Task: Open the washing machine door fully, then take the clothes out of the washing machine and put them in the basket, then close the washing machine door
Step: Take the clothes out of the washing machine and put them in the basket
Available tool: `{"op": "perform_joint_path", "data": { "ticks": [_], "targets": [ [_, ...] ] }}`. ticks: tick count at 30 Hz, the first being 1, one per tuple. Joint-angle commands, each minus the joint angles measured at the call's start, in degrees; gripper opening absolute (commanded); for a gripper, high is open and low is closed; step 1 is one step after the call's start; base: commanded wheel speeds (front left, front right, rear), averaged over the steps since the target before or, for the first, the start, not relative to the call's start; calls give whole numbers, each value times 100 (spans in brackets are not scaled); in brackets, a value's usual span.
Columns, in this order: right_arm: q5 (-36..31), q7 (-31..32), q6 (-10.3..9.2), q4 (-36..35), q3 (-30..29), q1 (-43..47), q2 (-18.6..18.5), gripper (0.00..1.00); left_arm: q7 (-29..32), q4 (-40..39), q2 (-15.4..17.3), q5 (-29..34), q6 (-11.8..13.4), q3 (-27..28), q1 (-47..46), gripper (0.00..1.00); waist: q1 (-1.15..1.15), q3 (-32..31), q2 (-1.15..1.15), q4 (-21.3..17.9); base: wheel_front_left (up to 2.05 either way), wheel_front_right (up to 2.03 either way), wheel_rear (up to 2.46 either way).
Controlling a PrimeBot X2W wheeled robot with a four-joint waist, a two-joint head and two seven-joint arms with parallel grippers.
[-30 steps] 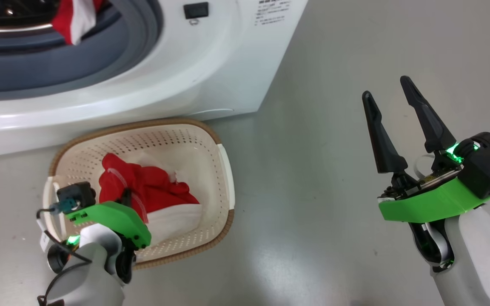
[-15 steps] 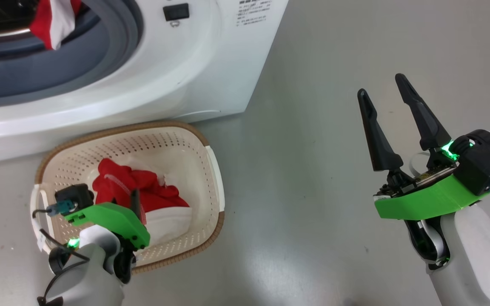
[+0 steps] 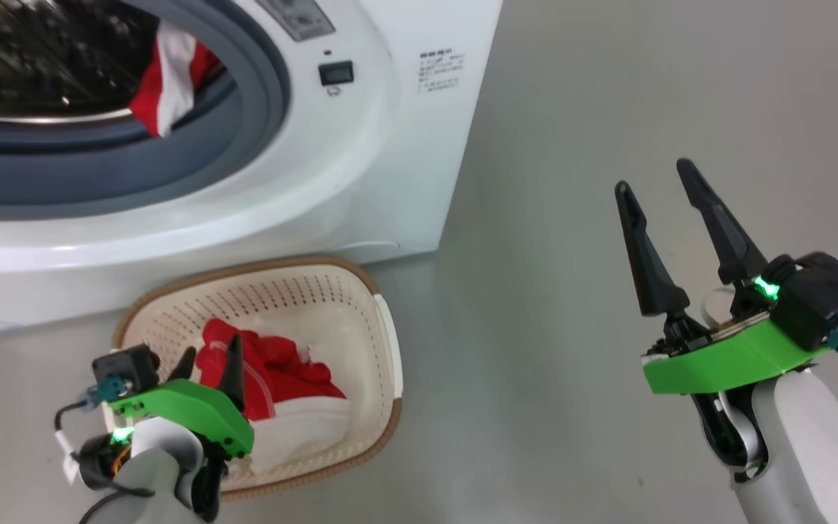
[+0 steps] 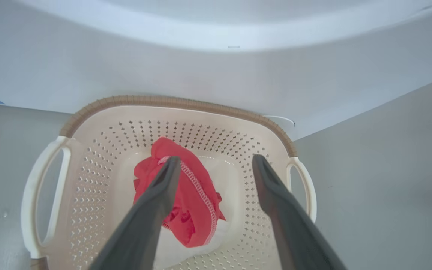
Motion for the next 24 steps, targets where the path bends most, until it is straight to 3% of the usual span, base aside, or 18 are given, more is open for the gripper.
{"op": "perform_joint_path", "data": {
  "ticks": [1,10,17,20,24],
  "targets": [
    [-48,-36,28,-105,74,116,-19,100,-69,-266,201,60,-18,198,226,100,0,-327,0,135,0,0,0],
    [-118,-36,28,-41,-4,448,42,100,-71,-1631,231,374,-4,722,1131,100,0,-989,0,167,0,0,0],
    [-158,-36,28,-41,-58,655,90,100,-71,-2673,266,933,233,985,1813,100,0,-1339,0,113,0,0,0],
    [-172,-36,28,-44,-87,748,107,100,-72,-3169,271,1092,216,1166,2073,100,0,-1463,0,103,0,0,0],
    [-207,-36,28,-7,-121,905,123,100,-72,-4228,265,1703,347,1238,2483,100,0,-1628,0,118,0,0,0]
  ]
}}
